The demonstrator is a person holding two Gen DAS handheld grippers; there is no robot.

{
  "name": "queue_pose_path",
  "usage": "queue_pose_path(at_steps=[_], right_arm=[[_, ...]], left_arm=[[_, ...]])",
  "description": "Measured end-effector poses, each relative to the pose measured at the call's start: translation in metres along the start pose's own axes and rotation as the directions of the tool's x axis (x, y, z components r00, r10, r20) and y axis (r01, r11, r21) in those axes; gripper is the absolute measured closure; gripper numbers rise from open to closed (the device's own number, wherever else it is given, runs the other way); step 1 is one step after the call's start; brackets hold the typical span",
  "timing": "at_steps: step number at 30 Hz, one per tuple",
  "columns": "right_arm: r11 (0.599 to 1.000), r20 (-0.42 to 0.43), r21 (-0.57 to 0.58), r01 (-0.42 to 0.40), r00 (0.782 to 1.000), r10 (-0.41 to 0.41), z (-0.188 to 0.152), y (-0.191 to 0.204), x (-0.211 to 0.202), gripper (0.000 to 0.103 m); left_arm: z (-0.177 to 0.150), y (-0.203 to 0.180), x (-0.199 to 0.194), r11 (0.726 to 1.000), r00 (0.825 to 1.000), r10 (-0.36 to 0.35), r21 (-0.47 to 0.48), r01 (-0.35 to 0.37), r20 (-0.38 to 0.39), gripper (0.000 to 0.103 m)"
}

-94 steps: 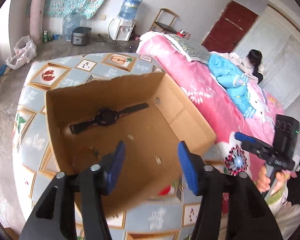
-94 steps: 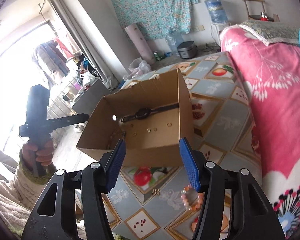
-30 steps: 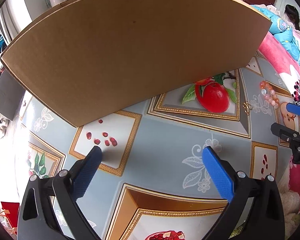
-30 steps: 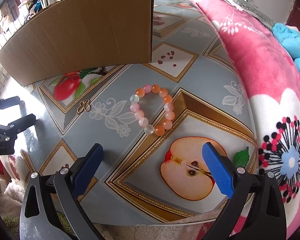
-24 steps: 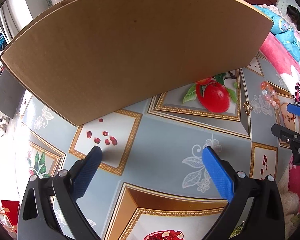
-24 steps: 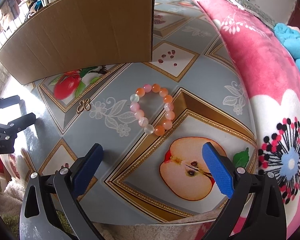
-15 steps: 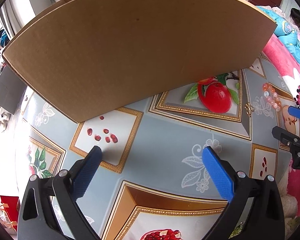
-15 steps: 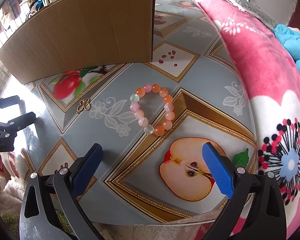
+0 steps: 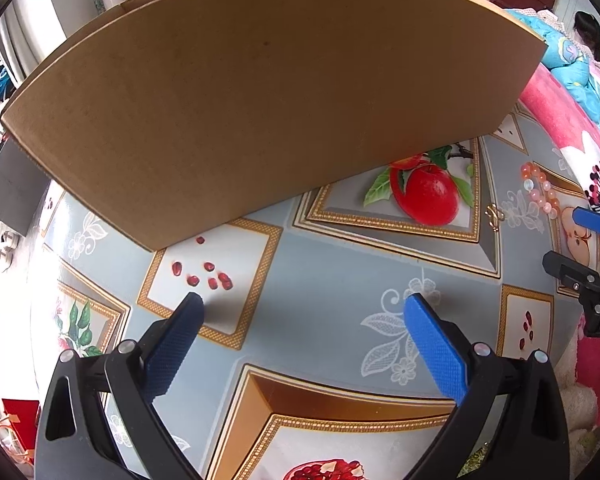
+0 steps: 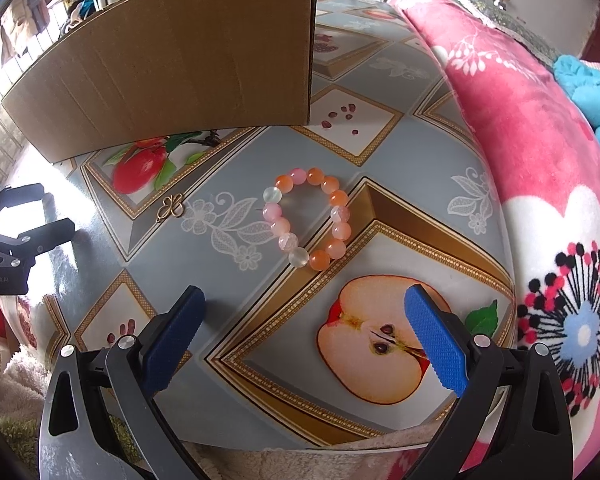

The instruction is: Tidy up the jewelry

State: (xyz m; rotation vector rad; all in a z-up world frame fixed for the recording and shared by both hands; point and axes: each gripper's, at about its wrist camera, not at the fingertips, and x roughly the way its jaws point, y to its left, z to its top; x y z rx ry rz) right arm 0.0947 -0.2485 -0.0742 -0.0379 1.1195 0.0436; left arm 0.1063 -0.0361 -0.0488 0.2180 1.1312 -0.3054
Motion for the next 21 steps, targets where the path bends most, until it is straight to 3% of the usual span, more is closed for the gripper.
queue_pose_path(at_steps=[6,8,14,21], right_arm=[[1.0,0.023,-0.028,-0.003,1.0,0.003,-0.002,0.0,-0.002,0.008],[0.999,0.034,-0.04,0.006,0.999,-0.004,-0.002,0.001,-0.004,0.008],[0.999,0.08,-0.027,-0.02,0.997,0.022,-0.002,-0.005,-0.009,0.008],[0.998,0.108,-0.017,-0.055,0.993,0.056,0.0,-0.009,-0.01,0.008]], left_arm=[[0.006,-0.028,-0.021,0.986,0.981,-0.136,0.115,0.121,0.137,0.007],[0.01,-0.041,-0.024,0.975,0.97,-0.186,0.15,0.163,0.156,0.014],[0.022,-0.059,-0.018,0.943,0.942,-0.305,0.182,0.278,0.141,0.039],[0.029,-0.083,-0.003,0.917,0.94,-0.329,0.266,0.296,0.09,0.056]])
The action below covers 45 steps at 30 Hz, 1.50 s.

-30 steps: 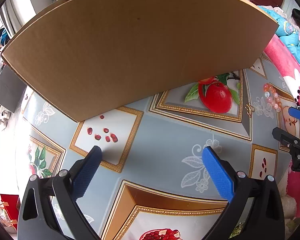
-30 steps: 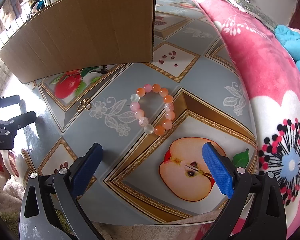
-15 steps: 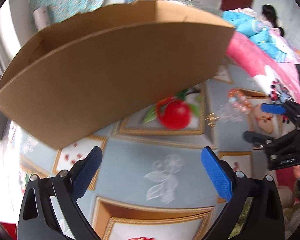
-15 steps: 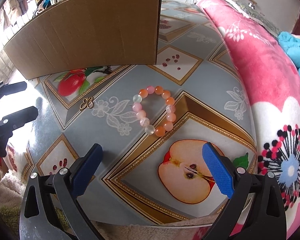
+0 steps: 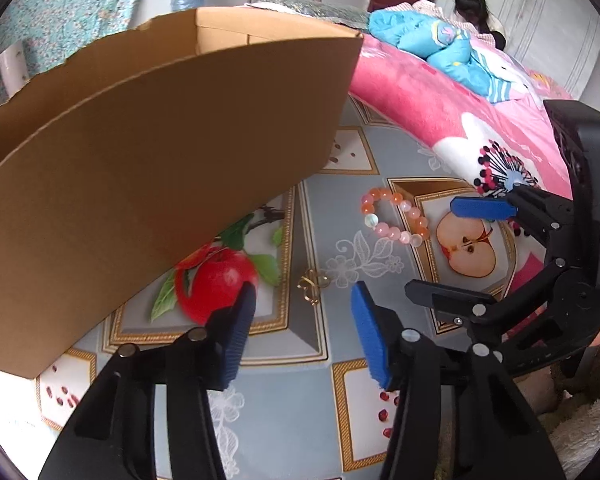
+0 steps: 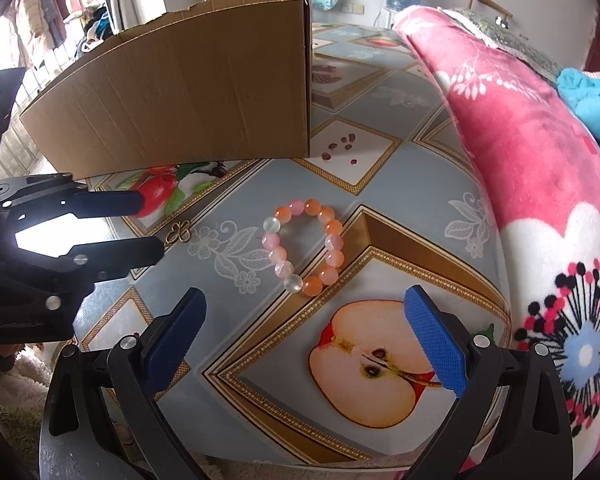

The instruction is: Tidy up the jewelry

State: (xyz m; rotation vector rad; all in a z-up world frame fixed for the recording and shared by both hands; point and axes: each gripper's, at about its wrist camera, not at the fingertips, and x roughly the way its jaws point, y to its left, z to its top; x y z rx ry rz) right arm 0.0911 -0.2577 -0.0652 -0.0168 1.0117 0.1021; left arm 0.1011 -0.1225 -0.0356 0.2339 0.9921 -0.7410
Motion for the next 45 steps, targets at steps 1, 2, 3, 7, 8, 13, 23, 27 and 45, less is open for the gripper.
queue_pose_path(at_steps=[1,2,3,7,8,13,23,27,45], right_arm=[[1.0,0.004,-0.001,0.001,1.0,-0.001,0.0,0.0,0.0,0.008],[1.0,0.007,-0.002,0.001,1.0,-0.001,0.0,0.0,0.0,0.008],[1.0,0.01,-0.003,0.001,1.0,-0.001,-0.001,0.0,0.0,0.008],[1.0,0.023,-0.006,0.008,1.0,-0.008,-0.002,-0.001,0.0,0.008],[1.0,0.025,-0.008,0.01,1.0,-0.009,-0.003,-0.001,0.0,0.008],[1.0,0.032,-0.008,0.012,0.999,-0.012,-0.004,-0.001,0.0,0.008],[1.0,0.042,0.003,0.004,0.999,-0.004,-0.002,-0.004,0.001,0.008],[1.0,0.043,0.003,0.004,0.999,-0.004,-0.002,-0.005,0.001,0.008],[0.999,0.049,0.034,-0.011,0.999,0.01,0.003,-0.014,0.0,0.008]], left_arm=[[0.002,0.0,0.003,1.0,1.0,-0.005,0.0,0.005,-0.003,0.059],[0.004,0.0,0.006,1.0,1.0,-0.011,0.001,0.011,-0.011,0.062],[0.005,-0.001,0.009,1.0,1.0,-0.013,0.002,0.013,-0.018,0.064],[0.008,-0.004,0.015,1.0,1.0,-0.003,0.023,0.003,-0.024,0.07],[0.008,-0.005,0.015,1.0,1.0,0.006,0.03,-0.005,-0.024,0.071],[0.009,-0.009,0.016,0.997,0.999,0.043,0.066,-0.041,-0.029,0.077],[0.007,-0.019,0.018,0.987,0.995,0.098,0.131,-0.095,-0.017,0.086],[0.006,-0.022,0.018,0.984,0.994,0.105,0.148,-0.102,-0.013,0.088],[0.003,-0.013,0.008,0.993,0.998,0.058,0.106,-0.058,-0.004,0.103]])
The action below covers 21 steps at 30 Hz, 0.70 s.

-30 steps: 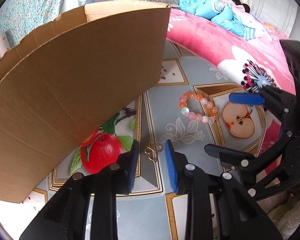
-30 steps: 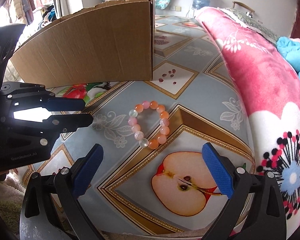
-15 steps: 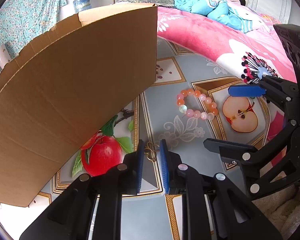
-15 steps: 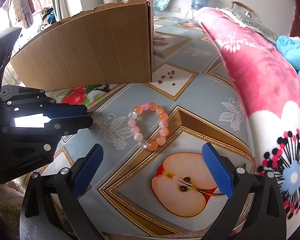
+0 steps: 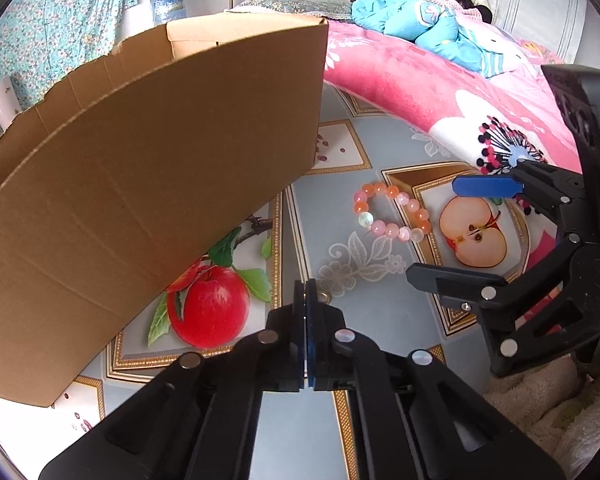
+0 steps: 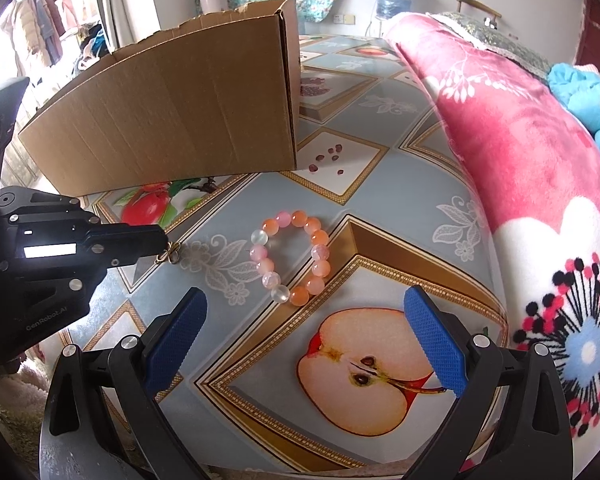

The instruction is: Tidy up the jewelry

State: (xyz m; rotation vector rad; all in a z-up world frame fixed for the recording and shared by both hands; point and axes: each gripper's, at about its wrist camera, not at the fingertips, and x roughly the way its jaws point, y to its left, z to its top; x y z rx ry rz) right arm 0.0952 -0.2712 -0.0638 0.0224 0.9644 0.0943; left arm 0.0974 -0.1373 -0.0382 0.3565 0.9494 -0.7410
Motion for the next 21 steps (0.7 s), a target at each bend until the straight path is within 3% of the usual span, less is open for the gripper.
queue_pose_path(at_steps=[6,10,18,21], right_arm=[[1.0,0.001,0.003,-0.008,1.0,0.008,0.002,-0.003,0.0,0.008],[1.0,0.003,0.008,-0.019,1.0,0.019,0.004,-0.007,0.001,0.008],[0.999,0.022,-0.018,-0.039,0.999,0.039,0.012,-0.012,-0.001,0.009],[0.998,0.032,-0.036,-0.049,0.998,0.05,0.015,-0.012,-0.002,0.015]], left_arm=[[-0.001,0.005,-0.01,0.998,0.998,-0.055,-0.012,0.055,-0.006,0.102],[-0.004,0.005,-0.007,0.999,0.999,-0.038,0.016,0.039,-0.033,0.09],[-0.007,0.0,0.001,0.989,0.998,-0.007,0.145,0.016,-0.06,0.089],[-0.007,0.0,0.001,0.988,0.998,-0.021,0.15,0.03,-0.059,0.089]])
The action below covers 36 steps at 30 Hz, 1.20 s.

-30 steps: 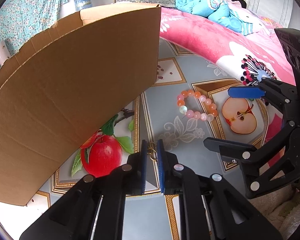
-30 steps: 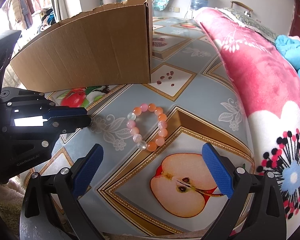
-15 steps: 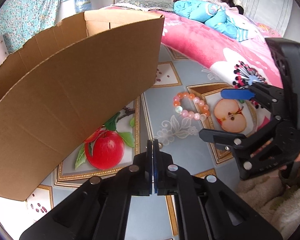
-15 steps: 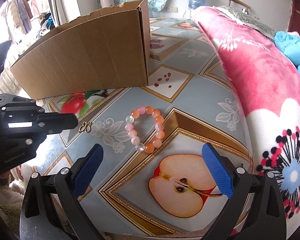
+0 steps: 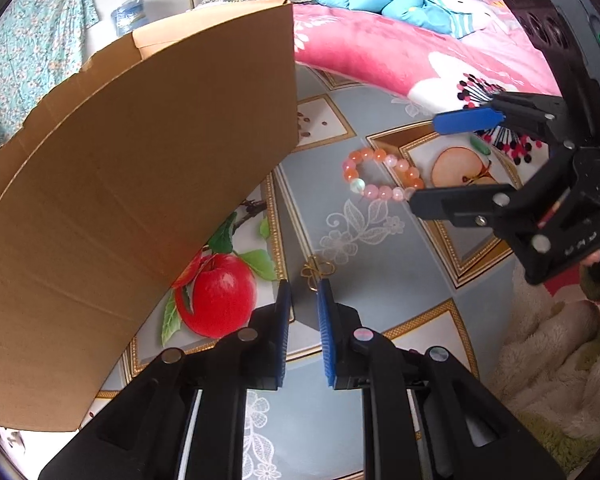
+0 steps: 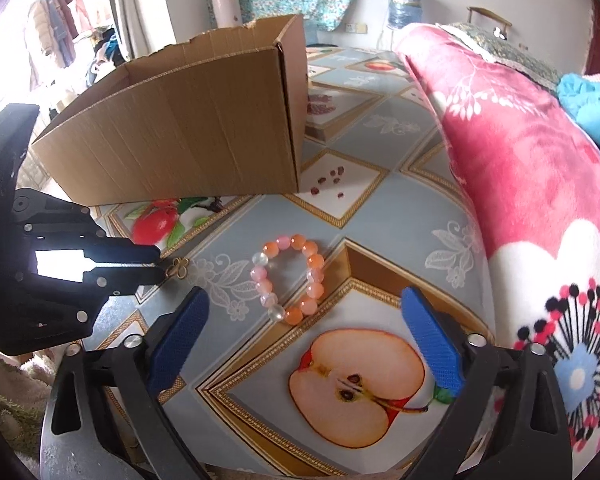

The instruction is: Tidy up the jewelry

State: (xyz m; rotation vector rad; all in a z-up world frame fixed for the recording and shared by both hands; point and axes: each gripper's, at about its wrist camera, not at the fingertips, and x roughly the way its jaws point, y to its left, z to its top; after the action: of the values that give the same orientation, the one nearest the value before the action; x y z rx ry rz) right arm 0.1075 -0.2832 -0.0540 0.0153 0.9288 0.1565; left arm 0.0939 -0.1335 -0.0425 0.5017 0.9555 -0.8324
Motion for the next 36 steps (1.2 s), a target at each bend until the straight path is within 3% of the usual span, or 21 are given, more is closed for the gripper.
queue_pose_path(at_steps=[8,13,14,18,22,25,27,36], right_arm=[[0.998,-0.002,-0.067,-0.005,1.0,0.005,0.013,0.012,0.011,0.031],[0.994,-0.006,-0.093,-0.058,0.998,0.058,0.016,0.023,0.01,0.047],[0.993,-0.018,-0.101,-0.063,0.998,0.062,0.016,0.026,0.012,0.055],[0.993,-0.066,-0.11,-0.043,0.997,0.036,0.016,0.032,0.026,0.069],[0.992,-0.076,-0.123,-0.033,0.997,0.024,0.017,0.035,0.032,0.071],[0.99,-0.076,-0.141,-0.013,0.997,0.003,0.016,0.039,0.032,0.08],[0.992,-0.081,-0.128,-0.02,0.997,0.01,0.015,0.038,0.031,0.095],[0.998,-0.071,-0.016,-0.056,0.996,0.054,0.008,0.021,0.026,0.096]], left_arm=[[-0.006,-0.001,-0.002,0.998,1.0,-0.025,-0.056,0.026,0.016,0.089],[-0.012,0.005,-0.007,0.994,0.999,-0.032,-0.108,0.035,0.035,0.089],[-0.013,0.006,-0.008,0.993,0.999,-0.031,-0.113,0.035,0.039,0.089],[-0.016,0.009,-0.011,0.992,0.998,-0.03,-0.122,0.036,0.048,0.089],[-0.017,0.01,-0.014,0.991,0.998,-0.035,-0.129,0.042,0.06,0.089],[-0.017,0.011,-0.015,0.99,0.997,-0.039,-0.135,0.048,0.068,0.089],[-0.016,0.012,-0.015,0.989,0.996,-0.041,-0.141,0.051,0.075,0.089],[-0.003,0.008,-0.008,0.985,0.995,-0.086,-0.146,0.093,0.058,0.089]])
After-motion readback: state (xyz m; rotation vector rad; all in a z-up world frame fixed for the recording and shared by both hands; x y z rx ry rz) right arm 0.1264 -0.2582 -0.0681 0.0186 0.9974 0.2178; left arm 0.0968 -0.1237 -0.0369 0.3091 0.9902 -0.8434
